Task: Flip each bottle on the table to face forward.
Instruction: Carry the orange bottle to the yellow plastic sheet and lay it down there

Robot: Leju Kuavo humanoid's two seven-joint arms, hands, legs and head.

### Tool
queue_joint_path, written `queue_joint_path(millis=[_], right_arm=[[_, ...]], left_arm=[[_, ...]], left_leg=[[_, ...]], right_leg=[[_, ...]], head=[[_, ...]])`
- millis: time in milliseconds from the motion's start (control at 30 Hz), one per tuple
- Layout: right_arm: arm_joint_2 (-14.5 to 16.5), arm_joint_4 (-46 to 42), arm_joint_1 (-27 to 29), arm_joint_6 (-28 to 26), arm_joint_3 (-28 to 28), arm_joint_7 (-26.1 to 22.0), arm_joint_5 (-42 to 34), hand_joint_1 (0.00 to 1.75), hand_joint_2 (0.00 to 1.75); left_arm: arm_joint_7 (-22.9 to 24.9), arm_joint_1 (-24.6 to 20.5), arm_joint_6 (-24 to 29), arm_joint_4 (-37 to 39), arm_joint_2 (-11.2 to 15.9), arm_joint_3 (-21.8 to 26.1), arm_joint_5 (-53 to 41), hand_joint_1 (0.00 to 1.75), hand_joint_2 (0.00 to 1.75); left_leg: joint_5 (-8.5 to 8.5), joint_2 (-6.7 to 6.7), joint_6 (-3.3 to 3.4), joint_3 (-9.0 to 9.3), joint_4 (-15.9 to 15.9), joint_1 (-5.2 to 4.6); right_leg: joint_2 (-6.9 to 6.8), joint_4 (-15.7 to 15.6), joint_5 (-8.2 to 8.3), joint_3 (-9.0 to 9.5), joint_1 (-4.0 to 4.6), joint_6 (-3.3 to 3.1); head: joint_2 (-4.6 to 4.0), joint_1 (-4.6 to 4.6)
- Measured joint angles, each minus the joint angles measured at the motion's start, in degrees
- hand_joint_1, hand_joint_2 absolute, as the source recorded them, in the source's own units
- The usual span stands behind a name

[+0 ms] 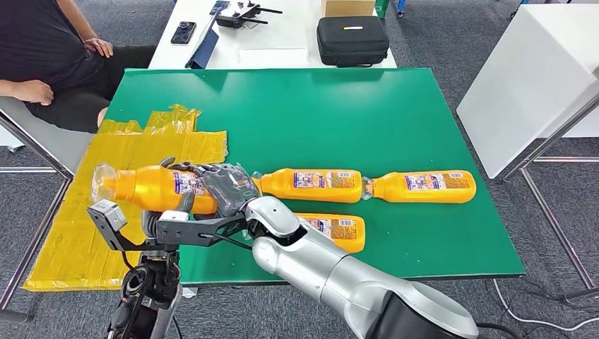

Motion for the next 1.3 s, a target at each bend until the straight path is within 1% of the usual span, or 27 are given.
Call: queue_joint_path(millis=[167, 300, 333, 367, 467, 500, 633, 700, 767, 833, 900, 933, 1000, 1067, 1133, 1200, 1300], right_arm=[[0.0, 0.0, 0.2, 0.0, -0.2, 0.2, 0.3, 1.75, 1.75], [0.0, 0.0, 0.2, -0.2, -0.5, 0.6, 0.9, 1.43, 1.75], [0.0, 0.0, 0.3, -0.2, -0.6, 0.7, 1.0, 1.43, 1.75], [0.0, 0.1, 0.3, -0.2, -0.7, 0.7, 1.0, 1.07, 1.75], [0.0, 0.1, 0.5, -0.2, -1.0, 0.7, 1.0, 0.00, 0.44], [0.0, 0.2, 0.6, -0.2, -1.0, 0.6, 1.0, 0.00, 0.00], [-0.1, 1.1, 1.5, -0.9, -1.8, -0.7, 0.9, 0.00, 0.00], [-0.1, 1.6, 1.8, -2.4, -3.7, -3.0, 1.8, 0.00, 0.00], [-0.4, 1.6, 2.6, -4.1, -7.0, -6.0, 3.3, 0.00, 0.00], [-1.0, 0.1, 4.3, -4.8, -11.7, -8.5, 5.3, 0.00, 0.00], [-2.0, -3.2, 6.2, -3.9, -16.8, -9.7, 7.3, 0.00, 0.00], [-2.5, -5.3, 7.2, -3.1, -19.1, -9.8, 8.2, 0.00, 0.00], [-3.5, -9.5, 9.0, -1.7, -23.0, -10.1, 9.5, 0.00, 0.00], [-4.3, -13.4, 10.6, -0.8, -26.0, -10.4, 9.9, 0.00, 0.00], [-5.1, -16.7, 12.0, -0.2, -28.1, -10.7, 10.0, 0.00, 0.00], [-5.7, -19.2, 13.0, 0.1, -29.5, -10.9, 10.2, 0.00, 0.00], [-6.4, -22.2, 14.4, 0.6, -30.6, -11.3, 10.8, 0.00, 0.00]], left_arm=[[0.0, 0.1, -0.1, -0.1, -0.2, 0.2, 0.0, 1.75, 1.75], [0.0, 0.1, -0.3, -0.1, -0.4, 0.3, 0.1, 1.75, 1.75], [0.0, 0.1, -0.4, -0.1, -0.5, 0.3, 0.1, 1.75, 1.75], [0.0, 0.1, -0.5, -0.1, -0.6, 0.4, 0.2, 1.75, 1.75], [0.1, 0.1, -0.6, -0.1, -0.7, 0.5, 0.2, 1.75, 1.75], [0.1, 0.1, -0.6, -0.1, -0.8, 0.5, 0.2, 1.75, 1.75], [-0.3, -0.5, 0.5, -0.9, -0.8, 0.8, -1.1, 1.75, 1.75], [-1.0, -0.8, 3.3, -1.8, -0.7, 1.1, -4.4, 1.75, 1.75], [-1.6, -1.5, 8.8, -3.0, -0.6, 1.8, -10.5, 1.75, 1.75], [-1.8, -2.7, 17.0, -4.0, -0.2, 2.9, -19.5, 1.75, 1.75], [-0.3, -4.2, 25.8, -4.3, 0.6, 3.9, -30.6, 1.75, 1.75], [0.9, -4.9, 29.3, -4.2, 1.1, 4.3, -35.9, 1.75, 1.75], [3.5, -6.4, 34.1, -3.3, 2.0, 5.0, -44.8, 1.75, 1.75], [5.3, -7.6, 36.7, -1.8, 2.9, 5.3, -51.0, 1.75, 1.75], [6.1, -8.3, 38.1, -0.4, 3.5, 5.5, -54.2, 1.75, 1.75], [6.8, -8.7, 39.0, 0.7, 4.0, 5.6, -56.4, 1.75, 1.75], [10.2, -9.2, 40.5, 2.6, 4.7, 5.6, -64.2, 1.75, 1.75]], left_leg=[[0.00, 0.02, 0.00, 0.00, 0.0, 0.00], [0.00, 0.03, 0.00, 0.01, 0.0, 0.00], [0.00, 0.04, 0.00, 0.01, 0.0, 0.00], [0.00, 0.04, 0.00, 0.01, 0.0, 0.00], [0.00, 0.04, 0.00, 0.01, 0.0, 0.00], [0.00, 0.04, 0.00, 0.01, 0.0, 0.00], [0.00, 0.02, 0.00, -0.01, 0.0, 0.00], [0.00, 0.02, 0.00, -0.01, 0.0, 0.00], [0.01, -0.01, 0.00, -0.01, 0.0, 0.01], [0.02, -0.05, -0.01, 0.00, 0.0, 0.01], [0.02, -0.06, -0.02, 0.00, 0.0, 0.01], [0.03, -0.07, -0.02, 0.00, 0.0, 0.01], [0.03, -0.08, -0.02, 0.00, 0.0, 0.01], [0.04, -0.08, -0.02, 0.00, 0.0, 0.00], [0.04, -0.06, -0.02, 0.00, 0.0, 0.00], [0.03, -0.06, -0.02, -0.01, 0.0, 0.00], [0.03, -0.07, -0.03, 0.00, 0.0, 0.00]], right_leg=[[0.00, 0.0, 0.00, -0.02, 0.00, 0.00], [0.00, 0.0, 0.00, -0.02, 0.00, 0.00], [0.00, 0.0, 0.00, -0.02, 0.00, 0.00], [0.00, 0.0, 0.00, -0.02, 0.00, 0.00], [0.00, 0.0, 0.00, -0.01, 0.00, 0.00], [0.00, 0.0, 0.00, -0.02, 0.00, 0.00], [0.00, 0.0, 0.00, -0.01, 0.00, 0.00], [0.00, 0.0, 0.01, -0.01, 0.00, 0.00], [-0.01, 0.0, 0.01, 0.00, 0.01, 0.00], [-0.03, 0.0, 0.01, 0.02, 0.01, 0.00], [-0.03, 0.0, 0.02, 0.03, 0.01, 0.00], [-0.03, 0.0, 0.02, 0.03, 0.01, 0.01], [-0.04, 0.0, 0.02, 0.03, 0.00, 0.01], [-0.04, 0.0, 0.02, 0.04, 0.00, 0.01], [-0.03, 0.0, 0.02, 0.03, 0.00, 0.01], [-0.02, 0.0, 0.02, 0.02, 0.00, 0.01], [-0.03, 0.0, 0.01, 0.02, 0.00, 0.00]], head=[[0.00, 0.00], [0.00, 0.00], [0.00, -0.01], [0.00, 0.00], [0.00, 0.00], [0.00, -0.01], [0.00, 0.00], [0.00, 0.00], [0.00, 0.02], [0.00, 0.02], [0.00, 0.02], [0.00, 0.01], [0.00, 0.02], [0.00, 0.01], [0.00, 0.01], [0.00, 0.02], [0.00, 0.01]])
